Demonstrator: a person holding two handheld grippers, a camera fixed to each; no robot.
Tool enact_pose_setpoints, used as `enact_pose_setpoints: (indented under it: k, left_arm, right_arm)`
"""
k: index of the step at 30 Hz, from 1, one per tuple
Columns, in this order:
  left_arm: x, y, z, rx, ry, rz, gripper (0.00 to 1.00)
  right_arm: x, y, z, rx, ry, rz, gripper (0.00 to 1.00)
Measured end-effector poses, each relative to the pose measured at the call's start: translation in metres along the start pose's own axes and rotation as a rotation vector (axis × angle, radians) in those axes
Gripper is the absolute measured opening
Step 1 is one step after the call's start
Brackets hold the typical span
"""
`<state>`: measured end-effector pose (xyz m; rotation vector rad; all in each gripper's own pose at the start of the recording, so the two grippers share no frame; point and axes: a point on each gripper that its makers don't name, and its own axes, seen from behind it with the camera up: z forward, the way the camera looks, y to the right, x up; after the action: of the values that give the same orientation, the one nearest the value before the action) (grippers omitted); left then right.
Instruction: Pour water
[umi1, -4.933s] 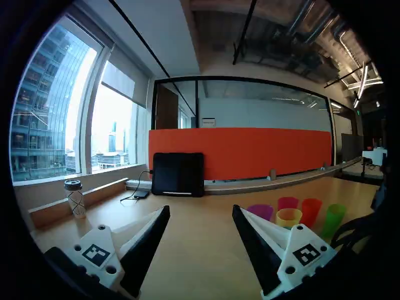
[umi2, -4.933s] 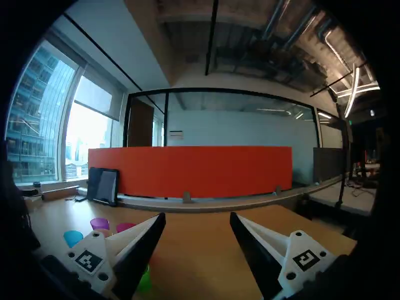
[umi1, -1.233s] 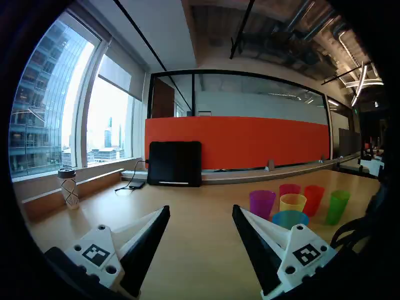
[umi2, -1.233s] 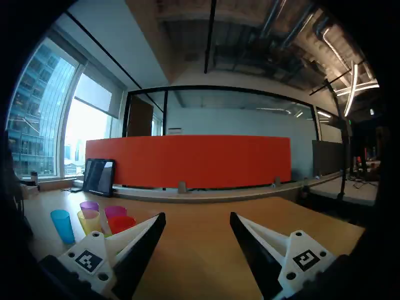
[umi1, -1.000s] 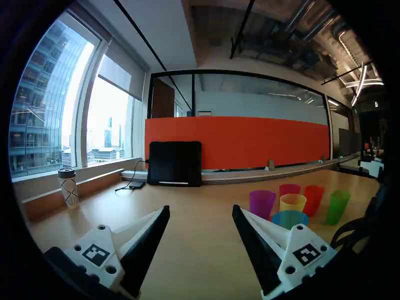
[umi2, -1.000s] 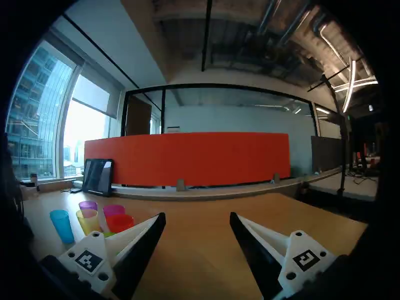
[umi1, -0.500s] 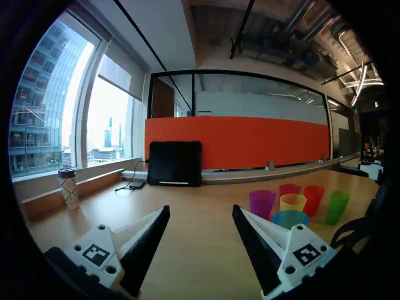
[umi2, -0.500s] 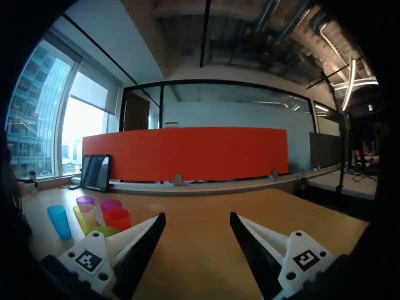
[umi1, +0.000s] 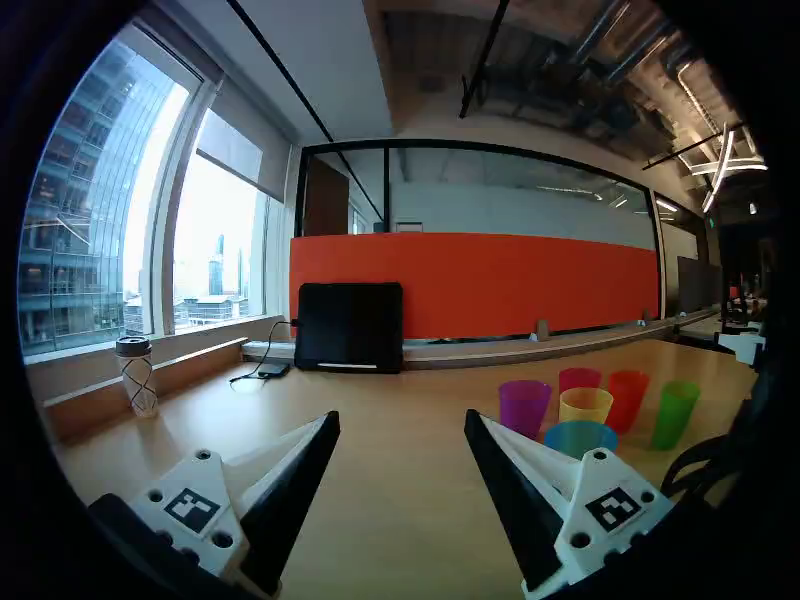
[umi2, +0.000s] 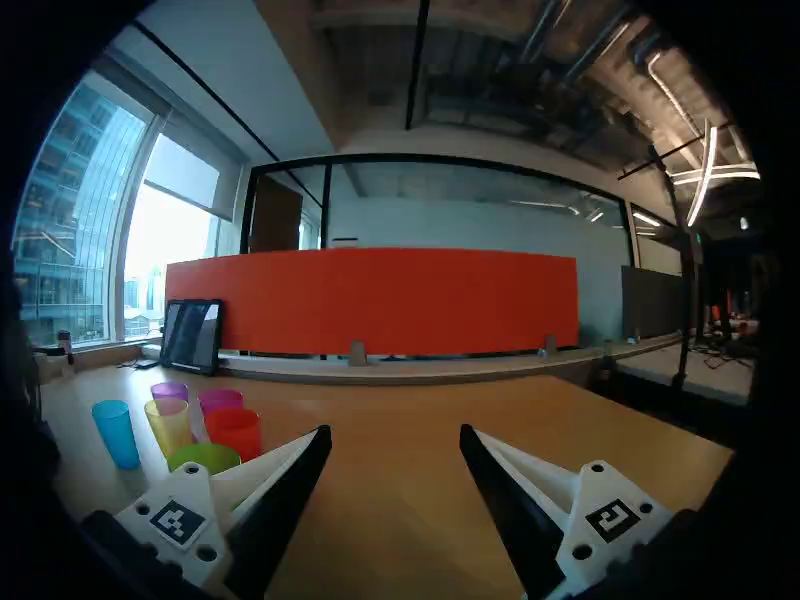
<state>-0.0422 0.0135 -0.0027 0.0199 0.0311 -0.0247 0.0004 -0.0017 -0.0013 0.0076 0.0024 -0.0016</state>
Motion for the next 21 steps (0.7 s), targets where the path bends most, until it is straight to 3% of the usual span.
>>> enact_pose_setpoints:
  k: [21]
  left_arm:
    - [0.0003, -0.0007, 0.0002, 0.000, 0.000, 0.000, 0.93]
  right_arm:
    - [0.0012, 0.0007, 0.0008, -0.003, -0.003, 0.000, 1.00]
